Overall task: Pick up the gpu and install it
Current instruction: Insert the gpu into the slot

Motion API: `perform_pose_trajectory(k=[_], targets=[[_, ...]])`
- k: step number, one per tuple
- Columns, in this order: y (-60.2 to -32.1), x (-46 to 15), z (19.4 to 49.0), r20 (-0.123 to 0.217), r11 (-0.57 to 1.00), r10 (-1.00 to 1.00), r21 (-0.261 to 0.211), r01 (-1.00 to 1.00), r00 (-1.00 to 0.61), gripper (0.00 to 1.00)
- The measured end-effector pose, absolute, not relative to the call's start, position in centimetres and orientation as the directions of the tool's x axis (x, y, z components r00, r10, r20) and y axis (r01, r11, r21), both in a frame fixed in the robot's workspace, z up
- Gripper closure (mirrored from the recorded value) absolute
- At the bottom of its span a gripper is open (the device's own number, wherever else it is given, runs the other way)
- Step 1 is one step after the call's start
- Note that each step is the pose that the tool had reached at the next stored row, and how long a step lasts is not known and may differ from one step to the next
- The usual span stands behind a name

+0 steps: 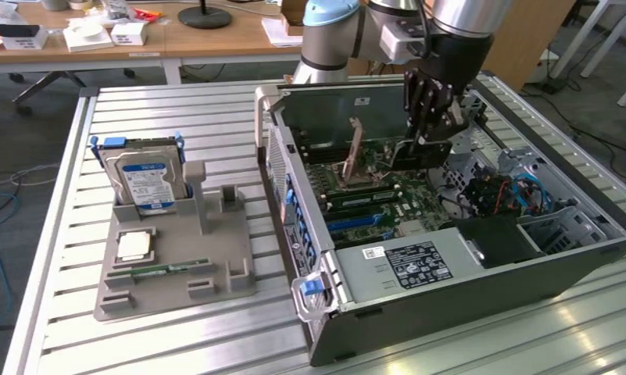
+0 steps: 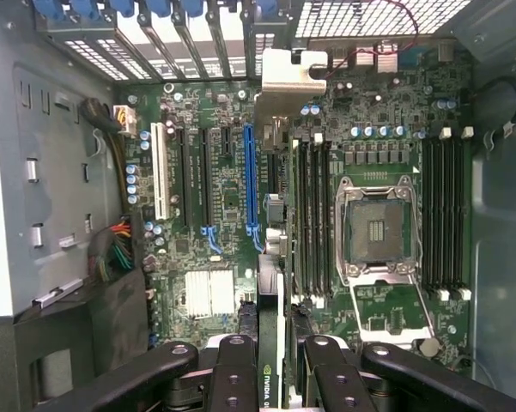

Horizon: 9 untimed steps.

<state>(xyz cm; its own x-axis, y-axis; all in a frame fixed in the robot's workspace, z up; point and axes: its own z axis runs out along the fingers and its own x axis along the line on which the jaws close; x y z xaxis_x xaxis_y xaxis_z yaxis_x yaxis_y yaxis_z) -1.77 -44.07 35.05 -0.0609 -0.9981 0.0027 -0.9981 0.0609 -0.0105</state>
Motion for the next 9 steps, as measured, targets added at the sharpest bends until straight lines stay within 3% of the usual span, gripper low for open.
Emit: perform_pose_trajectory(k=[9], targets=[[-44.07,-1.77,34.41,0.003,0.061,-0.998,-0.01,-0.998,-0.061,0.75]])
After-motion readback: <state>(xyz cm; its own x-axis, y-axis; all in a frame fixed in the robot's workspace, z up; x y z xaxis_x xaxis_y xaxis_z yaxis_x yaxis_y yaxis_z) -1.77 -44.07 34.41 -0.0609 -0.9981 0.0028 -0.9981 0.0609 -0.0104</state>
